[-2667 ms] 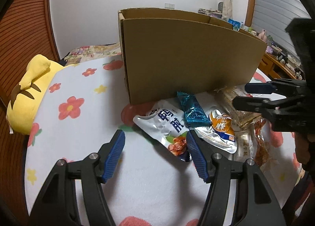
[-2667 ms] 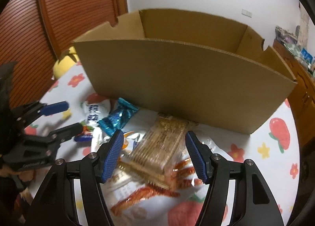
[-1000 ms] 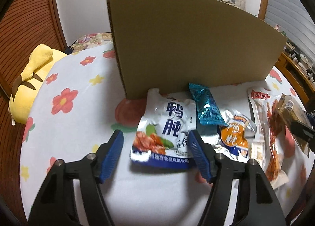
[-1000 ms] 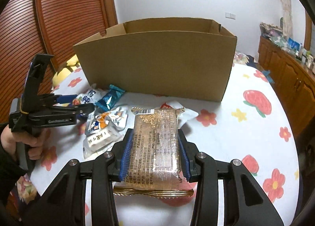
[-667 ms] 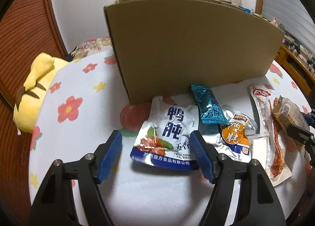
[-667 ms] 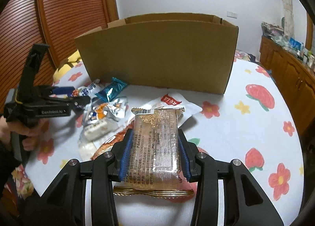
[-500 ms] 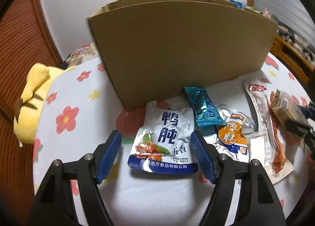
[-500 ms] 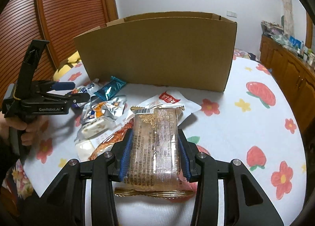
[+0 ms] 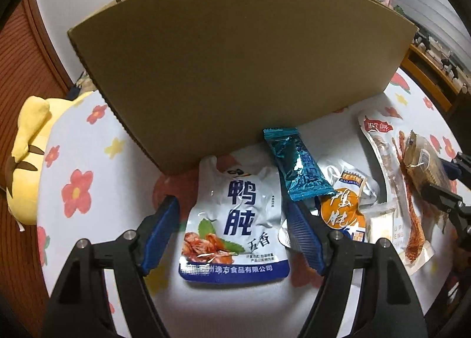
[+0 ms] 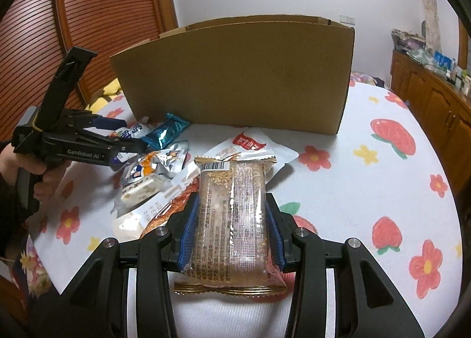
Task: Organize snacks
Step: 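Grasp the white duck-gizzard pouch with the left gripper while the right holds the bar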
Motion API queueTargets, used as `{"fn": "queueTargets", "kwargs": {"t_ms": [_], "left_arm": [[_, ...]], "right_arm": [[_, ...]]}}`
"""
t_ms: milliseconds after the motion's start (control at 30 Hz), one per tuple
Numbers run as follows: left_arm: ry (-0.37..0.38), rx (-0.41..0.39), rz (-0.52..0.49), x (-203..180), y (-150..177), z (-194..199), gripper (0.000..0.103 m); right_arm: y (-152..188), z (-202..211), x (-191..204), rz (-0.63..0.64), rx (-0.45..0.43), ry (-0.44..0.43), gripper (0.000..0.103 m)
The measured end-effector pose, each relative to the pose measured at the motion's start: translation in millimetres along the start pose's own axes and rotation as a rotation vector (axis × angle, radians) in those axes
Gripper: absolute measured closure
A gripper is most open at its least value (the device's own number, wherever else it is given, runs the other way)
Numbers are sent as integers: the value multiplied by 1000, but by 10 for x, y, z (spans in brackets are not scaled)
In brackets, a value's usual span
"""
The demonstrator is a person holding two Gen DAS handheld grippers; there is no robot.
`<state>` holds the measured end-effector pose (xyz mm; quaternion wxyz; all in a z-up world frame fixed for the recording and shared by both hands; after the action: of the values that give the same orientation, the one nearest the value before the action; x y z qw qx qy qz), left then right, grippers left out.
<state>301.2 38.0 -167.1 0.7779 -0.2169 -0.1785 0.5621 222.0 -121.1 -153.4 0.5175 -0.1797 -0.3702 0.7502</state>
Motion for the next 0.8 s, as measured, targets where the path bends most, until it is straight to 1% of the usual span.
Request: {"fn": "queueTargets", "kwargs": {"t_ms": [133,200,333,400,433,567,667,800], "left_arm": [[12,10,7,-20,-3,-7,29],[15,13,-1,45,-37,-58,29],[16,15,1,3,-52,-71,29],[26,14,17,6,-38,-64,36],[20,10,18,-17,-33,-39,42],[24,10,11,0,17,-1,44],[17,7,26,36,67,38,44],[5,-16,37,70,169,117,44]], "right_arm": [[1,-5,-3,4,0,4,61],[3,-7,-4,4,0,5,61],[4,-13,3,4,1,7,61],[5,-16,2,5,1,8,61],[5,-17,1,4,1,8,61],[7,-16,0,4,1,8,61],[7,-16,0,5,1,8,61],[7,-21,1,4,1,8,61]]}}
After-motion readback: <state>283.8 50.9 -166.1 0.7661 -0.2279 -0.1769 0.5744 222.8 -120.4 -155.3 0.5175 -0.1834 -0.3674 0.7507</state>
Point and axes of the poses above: each gripper's, at about its wrist camera, not at the fingertips, and z roughly against the way its jaws point, x to its left, y to its underside, the point moved 7 cm from there along -z, roughly the way its jaws point, and after that the axes turned 1 degree about -z, right-handed, at the moved point
